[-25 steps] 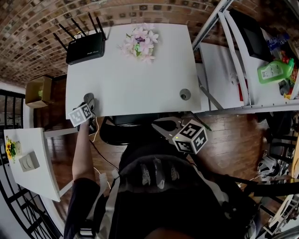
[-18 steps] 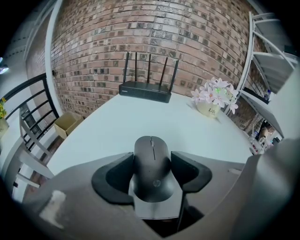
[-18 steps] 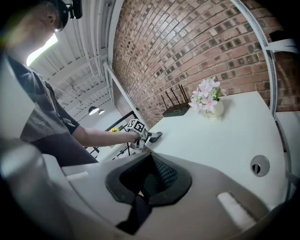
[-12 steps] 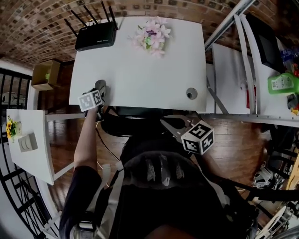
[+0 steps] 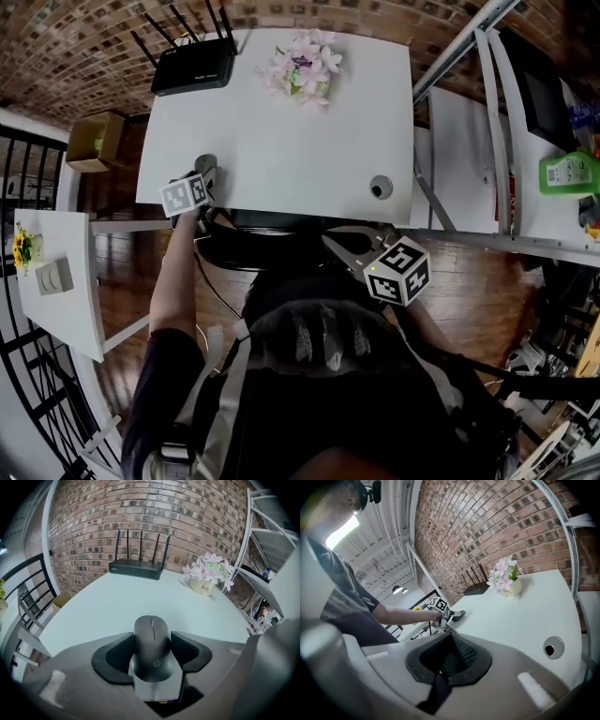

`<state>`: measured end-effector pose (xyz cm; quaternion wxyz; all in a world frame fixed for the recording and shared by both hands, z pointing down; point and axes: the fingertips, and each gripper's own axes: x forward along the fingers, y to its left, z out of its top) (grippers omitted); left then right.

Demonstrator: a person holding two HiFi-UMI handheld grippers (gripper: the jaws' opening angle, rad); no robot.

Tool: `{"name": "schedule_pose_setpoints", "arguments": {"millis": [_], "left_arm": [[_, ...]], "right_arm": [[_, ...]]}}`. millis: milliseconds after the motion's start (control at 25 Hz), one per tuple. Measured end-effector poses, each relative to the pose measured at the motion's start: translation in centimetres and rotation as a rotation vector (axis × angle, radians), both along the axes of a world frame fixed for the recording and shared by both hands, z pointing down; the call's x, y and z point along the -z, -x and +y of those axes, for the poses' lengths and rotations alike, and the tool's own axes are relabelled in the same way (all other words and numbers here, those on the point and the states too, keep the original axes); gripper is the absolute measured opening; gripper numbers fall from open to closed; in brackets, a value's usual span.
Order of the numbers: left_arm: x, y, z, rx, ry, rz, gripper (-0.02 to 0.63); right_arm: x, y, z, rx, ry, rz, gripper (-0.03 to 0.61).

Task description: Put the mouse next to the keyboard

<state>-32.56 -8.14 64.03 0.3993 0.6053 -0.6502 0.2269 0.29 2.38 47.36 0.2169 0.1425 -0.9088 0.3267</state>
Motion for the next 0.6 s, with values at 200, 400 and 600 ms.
{"name": "schedule_pose_setpoints", "arguments": {"millis": [200, 400, 600], "left_arm": [[0.0, -0.8, 0.4, 0.0, -0.001, -0.002, 0.261], [0.0, -2.4, -0.3, -0.021, -0.02, -0.001, 0.262], [0.0, -2.8, -0.1, -0.034, -0.017, -0.01, 0.265]], "right_arm": [[-0.1, -1.3, 0.0, 0.005, 0.003, -0.003, 0.005], [-0.4, -2.6, -0.1, -0.014, 0.006, -0.008, 0.005], [-0.7, -2.6, 0.5, 0.003, 0.017, -0.008, 0.005]]}}
